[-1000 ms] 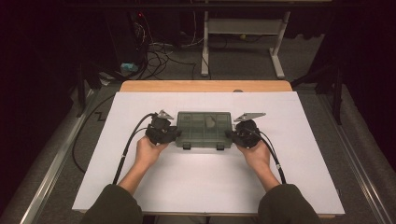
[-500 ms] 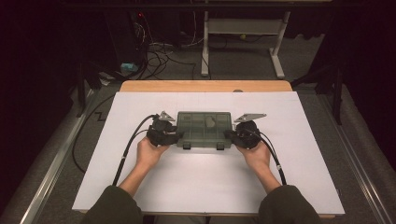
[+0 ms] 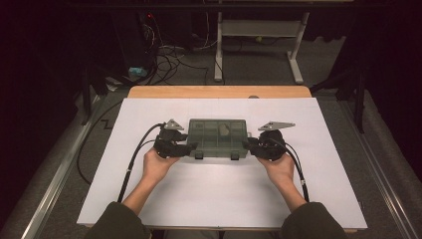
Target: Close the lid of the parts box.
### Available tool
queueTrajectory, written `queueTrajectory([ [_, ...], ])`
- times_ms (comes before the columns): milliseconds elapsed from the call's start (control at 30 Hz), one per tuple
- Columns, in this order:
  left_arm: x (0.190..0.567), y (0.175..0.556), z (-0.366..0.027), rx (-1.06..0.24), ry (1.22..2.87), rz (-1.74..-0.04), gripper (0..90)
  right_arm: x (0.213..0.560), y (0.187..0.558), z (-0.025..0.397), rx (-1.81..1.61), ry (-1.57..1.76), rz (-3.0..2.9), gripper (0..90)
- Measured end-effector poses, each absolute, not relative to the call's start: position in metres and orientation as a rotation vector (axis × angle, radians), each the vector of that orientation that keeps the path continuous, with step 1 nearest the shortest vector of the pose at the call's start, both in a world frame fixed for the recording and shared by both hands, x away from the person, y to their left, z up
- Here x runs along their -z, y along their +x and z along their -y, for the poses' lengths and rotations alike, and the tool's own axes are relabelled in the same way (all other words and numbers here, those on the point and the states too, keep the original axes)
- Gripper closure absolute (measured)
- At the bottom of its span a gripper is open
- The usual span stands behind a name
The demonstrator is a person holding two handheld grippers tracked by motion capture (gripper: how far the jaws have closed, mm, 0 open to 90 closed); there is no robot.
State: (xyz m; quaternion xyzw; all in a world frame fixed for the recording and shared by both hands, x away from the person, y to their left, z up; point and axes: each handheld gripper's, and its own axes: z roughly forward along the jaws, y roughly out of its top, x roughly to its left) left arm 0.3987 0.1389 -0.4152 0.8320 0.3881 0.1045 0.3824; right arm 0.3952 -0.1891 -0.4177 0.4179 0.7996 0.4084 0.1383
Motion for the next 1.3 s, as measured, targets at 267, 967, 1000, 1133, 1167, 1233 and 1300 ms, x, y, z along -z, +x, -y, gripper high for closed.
queueTrajectory([
  [267,0.412,0.394,-0.139,-0.268,2.13,-0.982,41.9,0.418,0.39,0.202,-1.202,1.231,-2.3,63.2],
  [967,0.405,0.373,-0.147,-0.325,2.089,-0.959,40.9,0.414,0.376,0.213,-1.193,1.166,-2.309,57.8],
  [1000,0.405,0.372,-0.149,-0.33,2.087,-0.959,40.8,0.413,0.375,0.213,-1.196,1.162,-2.306,57.6],
  [1133,0.407,0.369,-0.154,-0.316,2.062,-0.973,40.2,0.412,0.371,0.215,-1.207,1.152,-2.306,56.4],
  [1167,0.407,0.369,-0.155,-0.311,2.057,-0.975,40.0,0.412,0.37,0.215,-1.207,1.152,-2.306,56.1],
  [1233,0.408,0.367,-0.156,-0.316,2.057,-0.972,39.5,0.412,0.368,0.217,-1.21,1.149,-2.302,55.6],
  [1300,0.409,0.365,-0.157,-0.317,2.056,-0.967,39.4,0.413,0.366,0.219,-1.215,1.156,-2.3,55.0],
])
